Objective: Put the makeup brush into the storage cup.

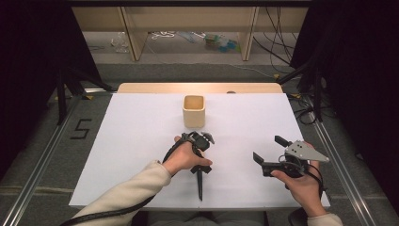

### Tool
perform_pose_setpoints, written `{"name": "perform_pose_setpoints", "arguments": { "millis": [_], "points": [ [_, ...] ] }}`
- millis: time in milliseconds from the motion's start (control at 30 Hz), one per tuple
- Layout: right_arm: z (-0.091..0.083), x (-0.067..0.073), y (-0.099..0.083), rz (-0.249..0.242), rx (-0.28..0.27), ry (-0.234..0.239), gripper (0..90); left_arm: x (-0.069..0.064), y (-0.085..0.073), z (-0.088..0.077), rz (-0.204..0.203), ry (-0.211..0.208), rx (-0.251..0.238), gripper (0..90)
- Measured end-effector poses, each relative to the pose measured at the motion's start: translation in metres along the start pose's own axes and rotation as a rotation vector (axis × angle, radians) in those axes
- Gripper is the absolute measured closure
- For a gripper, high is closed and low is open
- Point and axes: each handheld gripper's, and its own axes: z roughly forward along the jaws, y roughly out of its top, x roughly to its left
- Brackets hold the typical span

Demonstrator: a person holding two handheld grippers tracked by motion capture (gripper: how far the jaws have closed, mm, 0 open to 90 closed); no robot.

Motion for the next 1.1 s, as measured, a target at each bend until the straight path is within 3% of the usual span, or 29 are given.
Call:
{"name": "perform_pose_setpoints", "arguments": {
  "millis": [233, 533, 933, 1100],
  "points": [
    [0.000, 0.000, 0.000, 0.004, 0.004, 0.001, 3.2, -0.001, -0.002, 0.006, -0.013, -0.004, 0.014, 14.8],
    [0.000, 0.000, 0.000, 0.003, 0.019, -0.007, 3.5, -0.002, -0.002, 0.010, 0.011, -0.009, 0.048, 14.8],
    [0.000, 0.001, 0.000, 0.005, 0.025, -0.008, 3.9, -0.003, -0.001, 0.013, -0.010, -0.004, 0.043, 14.9],
    [0.000, 0.001, 0.000, 0.017, 0.033, -0.001, 4.1, -0.001, 0.000, 0.013, 0.011, 0.000, 0.066, 14.9]
  ]
}}
